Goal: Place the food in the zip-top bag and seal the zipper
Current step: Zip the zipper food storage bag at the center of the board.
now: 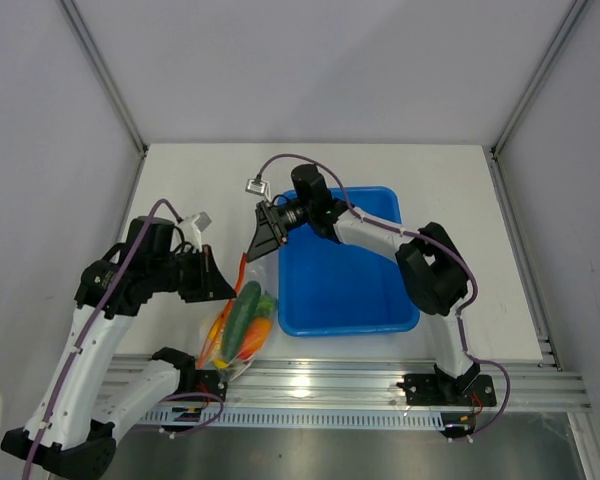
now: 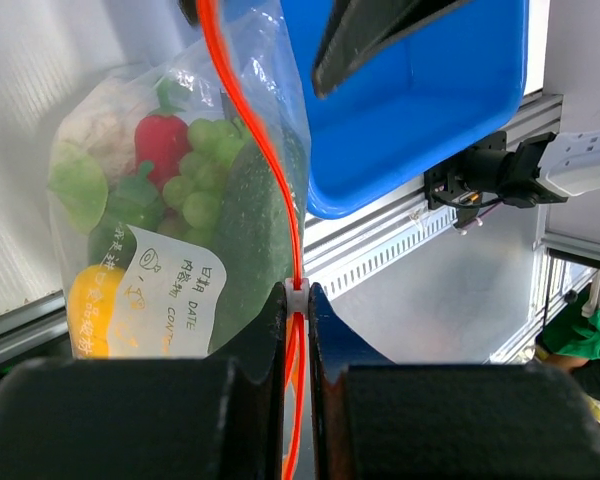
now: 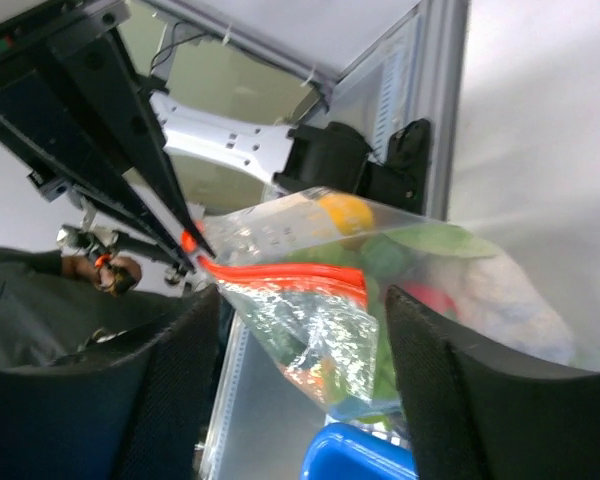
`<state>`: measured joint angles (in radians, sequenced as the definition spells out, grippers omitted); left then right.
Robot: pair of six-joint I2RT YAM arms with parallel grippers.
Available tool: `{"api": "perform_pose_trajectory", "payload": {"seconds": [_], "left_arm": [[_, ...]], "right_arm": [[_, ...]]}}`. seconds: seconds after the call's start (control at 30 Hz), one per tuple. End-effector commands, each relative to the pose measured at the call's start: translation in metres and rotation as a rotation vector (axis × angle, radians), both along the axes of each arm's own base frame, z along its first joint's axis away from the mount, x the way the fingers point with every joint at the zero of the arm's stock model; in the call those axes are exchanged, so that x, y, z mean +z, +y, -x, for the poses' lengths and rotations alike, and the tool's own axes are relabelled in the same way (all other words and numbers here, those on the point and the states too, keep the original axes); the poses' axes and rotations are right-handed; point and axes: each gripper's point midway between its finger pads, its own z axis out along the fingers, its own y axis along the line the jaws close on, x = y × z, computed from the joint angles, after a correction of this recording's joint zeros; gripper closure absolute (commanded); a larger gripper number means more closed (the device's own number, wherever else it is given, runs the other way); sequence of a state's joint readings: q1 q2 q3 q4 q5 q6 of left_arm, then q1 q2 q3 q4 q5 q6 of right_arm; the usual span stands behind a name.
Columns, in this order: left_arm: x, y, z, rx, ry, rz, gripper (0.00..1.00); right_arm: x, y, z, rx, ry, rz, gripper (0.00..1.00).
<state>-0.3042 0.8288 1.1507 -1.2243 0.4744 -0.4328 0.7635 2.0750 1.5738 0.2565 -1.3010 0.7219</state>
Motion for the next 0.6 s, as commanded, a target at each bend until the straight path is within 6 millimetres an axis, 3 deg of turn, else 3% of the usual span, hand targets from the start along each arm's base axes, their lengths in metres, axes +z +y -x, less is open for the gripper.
{"api": "perform_pose_trajectory", "payload": {"seconds": [0.0, 0.37, 0.43, 0.47, 0.57], "left_arm": [[0.027, -0.008, -0.009, -0.040, -0.114, 0.059, 0.99], [0.028, -0.009, -0.015, -0.034, -0.113, 0.054, 0.99], [0.026, -0.009, -0.014, -0.029, -0.104, 0.051, 0.99], [0.024, -0.008, -0.013, -0.024, -0.097, 0.047, 0.99], [0.020, -0.005, -0.011, -0.009, -0.085, 0.034, 0.99]], "right_arm": [[0.029, -0.010, 0.028, 0.112, -0.062, -0.082, 0.33], [0.020, -0.006, 0.052, 0.172, -0.047, -0.076, 0.55], [0.019, -0.005, 0.051, 0.167, -0.045, -0.074, 0.66], [0.020, -0.005, 0.051, 0.163, -0.039, -0.072, 0.79], [0.019, -0.001, 0.047, 0.140, -0.035, -0.069, 1.00]]}}
